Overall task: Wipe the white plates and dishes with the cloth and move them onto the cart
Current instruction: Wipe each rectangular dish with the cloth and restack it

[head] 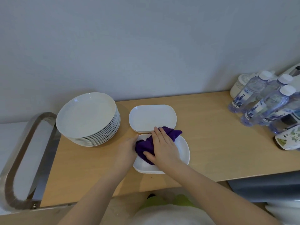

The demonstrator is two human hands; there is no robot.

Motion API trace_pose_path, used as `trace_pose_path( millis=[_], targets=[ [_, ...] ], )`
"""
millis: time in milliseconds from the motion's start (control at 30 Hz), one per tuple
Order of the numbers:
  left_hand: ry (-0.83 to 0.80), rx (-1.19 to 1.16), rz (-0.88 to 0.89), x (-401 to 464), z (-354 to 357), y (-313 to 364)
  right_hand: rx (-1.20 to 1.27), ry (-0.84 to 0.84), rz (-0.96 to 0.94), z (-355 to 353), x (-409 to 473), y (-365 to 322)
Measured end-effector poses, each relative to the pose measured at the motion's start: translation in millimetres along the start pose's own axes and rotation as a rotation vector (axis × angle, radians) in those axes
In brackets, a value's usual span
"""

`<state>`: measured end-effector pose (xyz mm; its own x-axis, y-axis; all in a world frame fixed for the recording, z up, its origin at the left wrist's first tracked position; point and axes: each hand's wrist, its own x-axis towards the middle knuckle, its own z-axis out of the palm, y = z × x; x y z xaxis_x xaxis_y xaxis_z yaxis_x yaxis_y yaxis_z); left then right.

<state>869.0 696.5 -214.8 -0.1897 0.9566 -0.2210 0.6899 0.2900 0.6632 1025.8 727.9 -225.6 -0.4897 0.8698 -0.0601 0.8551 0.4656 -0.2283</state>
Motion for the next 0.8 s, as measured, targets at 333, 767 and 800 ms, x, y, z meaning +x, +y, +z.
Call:
trace_pose_path(
  millis=[333,767,800],
  targets=[
    [0.067,0.028,-0.082,-1.1,3.9,-2.7,-0.192,0.090,0.200,-18.8,-54.8,43.7],
    [0.055,0.020,-0.090,1.3,0.9,4.7,0.031,-0.032,0.145,-1.6,-13.9,-18.1],
    [0.049,0.022,-0.096,2.6,-0.2,5.4,0.036,-0.030,0.121,0.6,-16.3,-26.0]
  ],
)
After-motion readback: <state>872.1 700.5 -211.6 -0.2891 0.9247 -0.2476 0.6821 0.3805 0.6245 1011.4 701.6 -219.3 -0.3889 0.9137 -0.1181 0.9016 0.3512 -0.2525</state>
